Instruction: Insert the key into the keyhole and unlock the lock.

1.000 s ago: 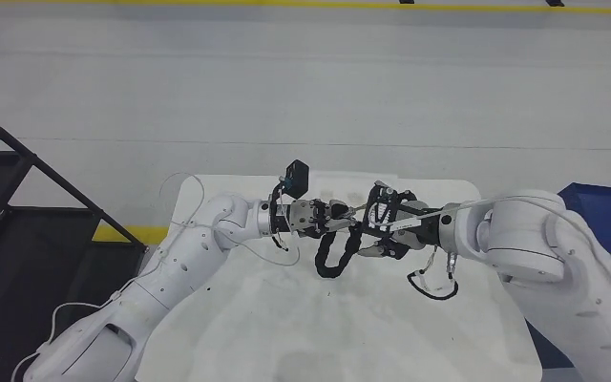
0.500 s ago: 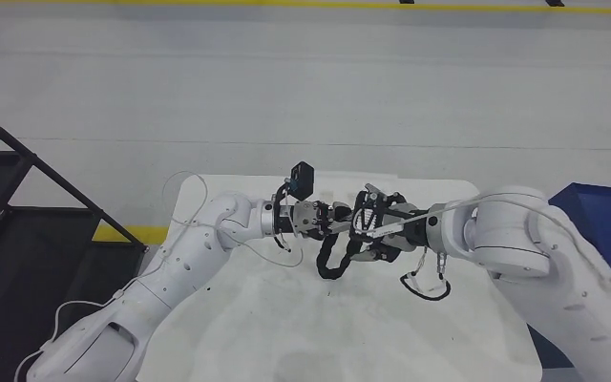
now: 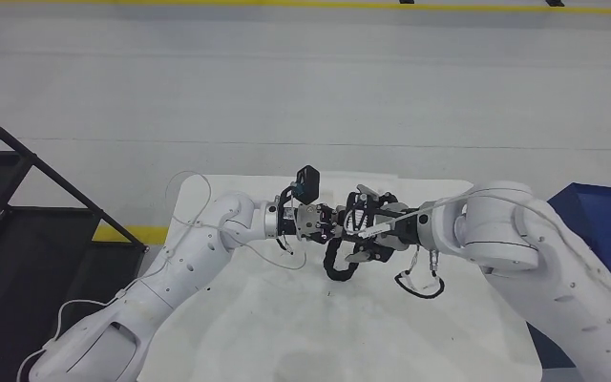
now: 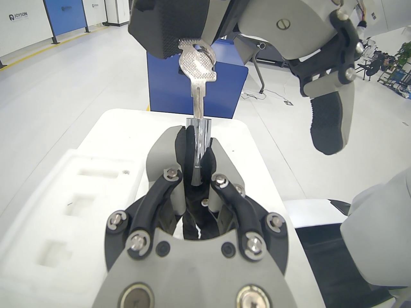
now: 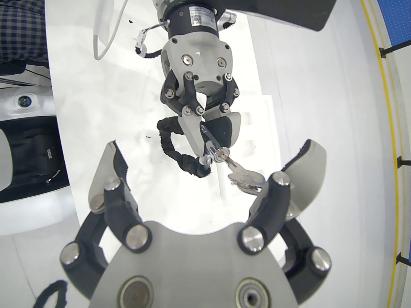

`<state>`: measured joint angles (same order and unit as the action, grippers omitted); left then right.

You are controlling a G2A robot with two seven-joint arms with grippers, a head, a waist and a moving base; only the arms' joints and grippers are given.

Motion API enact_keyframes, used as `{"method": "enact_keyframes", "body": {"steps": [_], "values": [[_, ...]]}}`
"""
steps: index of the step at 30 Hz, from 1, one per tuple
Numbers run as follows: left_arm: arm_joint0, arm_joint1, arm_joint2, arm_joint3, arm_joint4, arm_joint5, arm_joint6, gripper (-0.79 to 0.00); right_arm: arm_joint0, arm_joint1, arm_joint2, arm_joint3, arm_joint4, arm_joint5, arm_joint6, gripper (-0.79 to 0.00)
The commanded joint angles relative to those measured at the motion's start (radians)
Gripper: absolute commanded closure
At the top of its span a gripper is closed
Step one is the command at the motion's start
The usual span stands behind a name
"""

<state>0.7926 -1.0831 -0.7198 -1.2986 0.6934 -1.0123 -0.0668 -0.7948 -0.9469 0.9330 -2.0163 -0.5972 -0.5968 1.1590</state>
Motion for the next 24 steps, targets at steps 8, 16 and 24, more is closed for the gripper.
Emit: {"method": "enact_keyframes", "body": {"steps": [8,16,24], "values": [[0.007,-0.004,-0.015,0.008,0.018,0.000,0.029,0.000,0.020,-0.001,-0.019,0.008,0.026,-0.009,0.009,-0.785],[0.010,-0.005,-0.020,0.013,0.038,0.000,0.033,0.000,0.034,0.004,-0.020,0.018,0.034,-0.073,-0.009,-0.785],[0.018,0.011,-0.030,-0.004,0.050,0.000,0.029,0.000,0.029,0.034,-0.013,0.032,-0.047,-0.136,-0.071,-0.776]]}}
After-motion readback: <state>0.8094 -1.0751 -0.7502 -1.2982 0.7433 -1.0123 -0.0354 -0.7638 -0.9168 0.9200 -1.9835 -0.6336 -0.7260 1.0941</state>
